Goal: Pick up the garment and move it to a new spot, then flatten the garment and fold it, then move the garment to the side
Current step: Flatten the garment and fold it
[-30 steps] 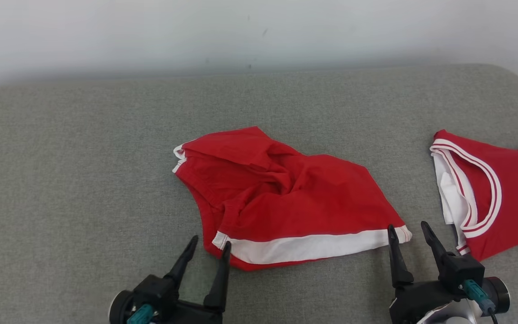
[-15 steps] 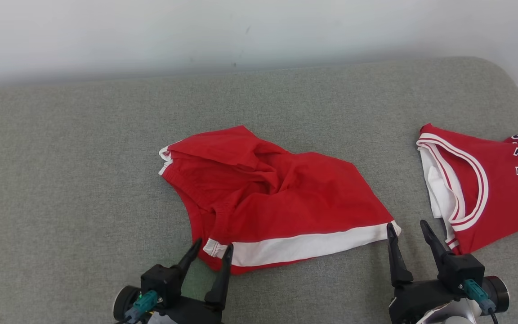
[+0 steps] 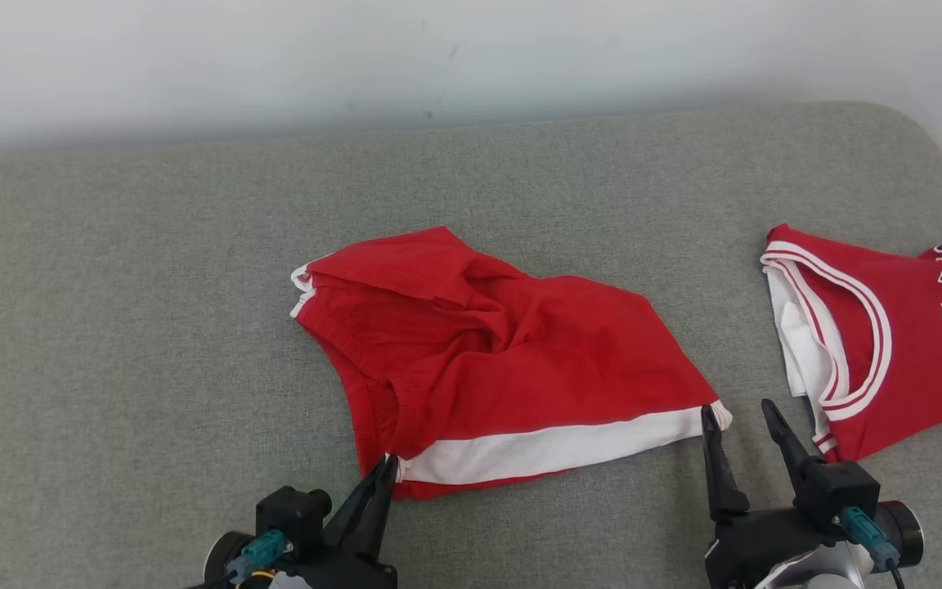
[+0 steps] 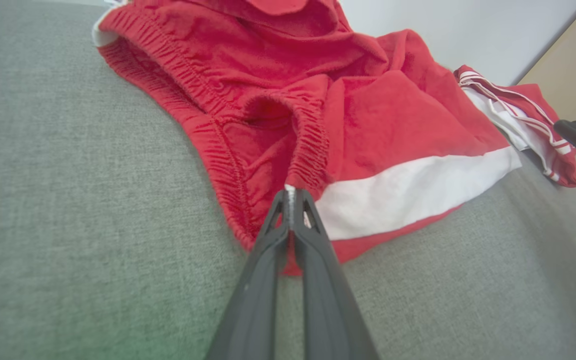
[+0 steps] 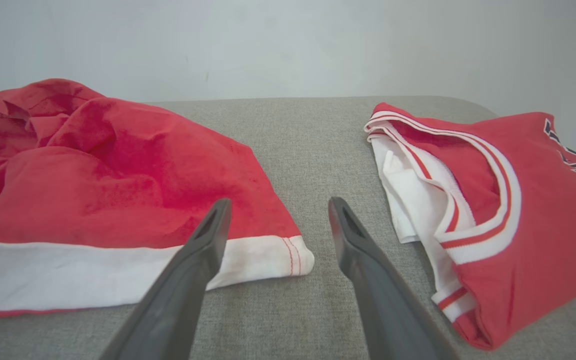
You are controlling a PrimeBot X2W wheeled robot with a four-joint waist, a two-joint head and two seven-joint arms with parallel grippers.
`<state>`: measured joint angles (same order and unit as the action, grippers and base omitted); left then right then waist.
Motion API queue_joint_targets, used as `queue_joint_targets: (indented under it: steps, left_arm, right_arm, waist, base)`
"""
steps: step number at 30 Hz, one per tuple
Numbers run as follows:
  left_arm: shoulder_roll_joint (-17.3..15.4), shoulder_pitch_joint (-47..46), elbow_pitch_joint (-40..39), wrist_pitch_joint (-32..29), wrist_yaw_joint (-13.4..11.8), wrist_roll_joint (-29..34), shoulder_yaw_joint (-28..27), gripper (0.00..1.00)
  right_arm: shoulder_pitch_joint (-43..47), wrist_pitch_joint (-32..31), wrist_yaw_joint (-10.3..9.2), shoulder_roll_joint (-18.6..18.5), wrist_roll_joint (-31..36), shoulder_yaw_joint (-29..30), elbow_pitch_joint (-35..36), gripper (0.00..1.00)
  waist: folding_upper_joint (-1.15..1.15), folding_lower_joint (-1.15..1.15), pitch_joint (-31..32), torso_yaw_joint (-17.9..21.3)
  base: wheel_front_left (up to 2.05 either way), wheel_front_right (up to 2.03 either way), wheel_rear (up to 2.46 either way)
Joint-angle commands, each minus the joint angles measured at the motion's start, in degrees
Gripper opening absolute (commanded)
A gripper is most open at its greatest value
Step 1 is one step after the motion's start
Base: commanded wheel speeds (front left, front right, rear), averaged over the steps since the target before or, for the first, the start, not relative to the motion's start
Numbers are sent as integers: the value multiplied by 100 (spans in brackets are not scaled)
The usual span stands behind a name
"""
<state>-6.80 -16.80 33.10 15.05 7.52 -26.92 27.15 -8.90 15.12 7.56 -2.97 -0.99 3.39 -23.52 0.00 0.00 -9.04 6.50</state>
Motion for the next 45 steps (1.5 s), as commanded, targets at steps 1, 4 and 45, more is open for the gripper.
queue_joint_targets:
  steps: [1, 4, 45]
  left_arm:
    - [-18, -55, 34, 17, -8, -14, -13, 0]
    - [-12, -80, 55, 17, -8, -37, -49, 0]
    - [336, 635, -640, 17, -10, 881, -1948, 0]
  right_arm:
    - [-30, -1, -15, 13, -51, -5, -13, 100]
    - [-35, -1, -15, 13, -63, 0, -21, 100]
    - [-100, 0, -15, -58, -606, -720, -905, 0]
  waist:
    - [0, 0, 1, 5]
    - [0, 0, 2, 19]
    - [0, 0, -1, -199]
  base:
    - [0, 0, 0]
    - [0, 0, 0]
    - [0, 0, 0]
